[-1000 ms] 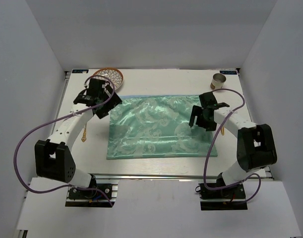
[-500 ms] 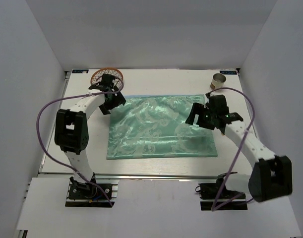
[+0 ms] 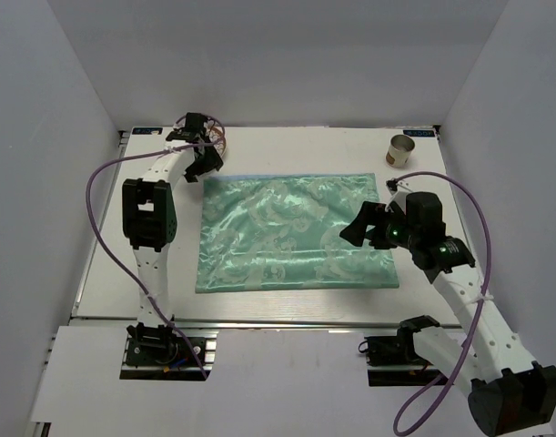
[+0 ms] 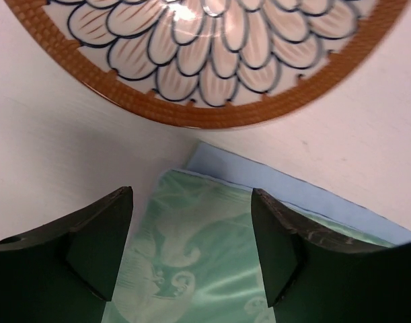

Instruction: Set the dinner table for one person

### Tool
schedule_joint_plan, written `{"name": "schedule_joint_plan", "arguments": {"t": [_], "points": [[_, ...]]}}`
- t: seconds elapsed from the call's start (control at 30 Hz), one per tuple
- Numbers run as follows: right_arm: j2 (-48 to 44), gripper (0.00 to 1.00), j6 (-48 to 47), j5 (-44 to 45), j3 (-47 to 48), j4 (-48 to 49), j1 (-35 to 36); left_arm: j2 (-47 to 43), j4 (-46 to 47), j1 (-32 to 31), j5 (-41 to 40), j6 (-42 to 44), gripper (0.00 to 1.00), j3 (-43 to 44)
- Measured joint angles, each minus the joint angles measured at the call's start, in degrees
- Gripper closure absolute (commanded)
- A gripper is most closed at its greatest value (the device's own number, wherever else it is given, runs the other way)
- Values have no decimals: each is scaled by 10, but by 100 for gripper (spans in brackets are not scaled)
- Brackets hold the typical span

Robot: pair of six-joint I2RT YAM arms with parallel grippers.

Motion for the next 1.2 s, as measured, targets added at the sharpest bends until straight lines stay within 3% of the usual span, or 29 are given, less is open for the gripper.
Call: {"name": "schedule_joint_plan", "arguments": {"t": [0.17, 0.23, 0.4, 0.67, 0.77, 0.97, 1.0, 1.2], "points": [[-20, 11, -4, -15, 0, -7, 0, 22, -4, 13, 0, 6, 23, -7], [-25, 11, -5, -18, 0, -9, 0, 27, -5, 16, 1, 7, 30, -7], [-34, 11, -7, -19, -2, -18, 0, 30, 0, 20, 5, 8, 31, -12], [-34, 11, -8, -19, -4, -24, 0, 29, 12, 20, 19, 7, 48, -30], [-34, 11, -8, -18, -4, -29, 0, 29, 12, 20, 23, 5, 50, -30], [-36, 11, -8, -14, -4, -37, 0, 21, 26, 20, 29, -2, 73, -50], [-36, 11, -8, -14, -4, -37, 0, 19, 26, 20, 30, -2, 81, -51], [-36, 11, -8, -14, -4, -37, 0, 17, 24, 20, 31, -4, 92, -50]]}}
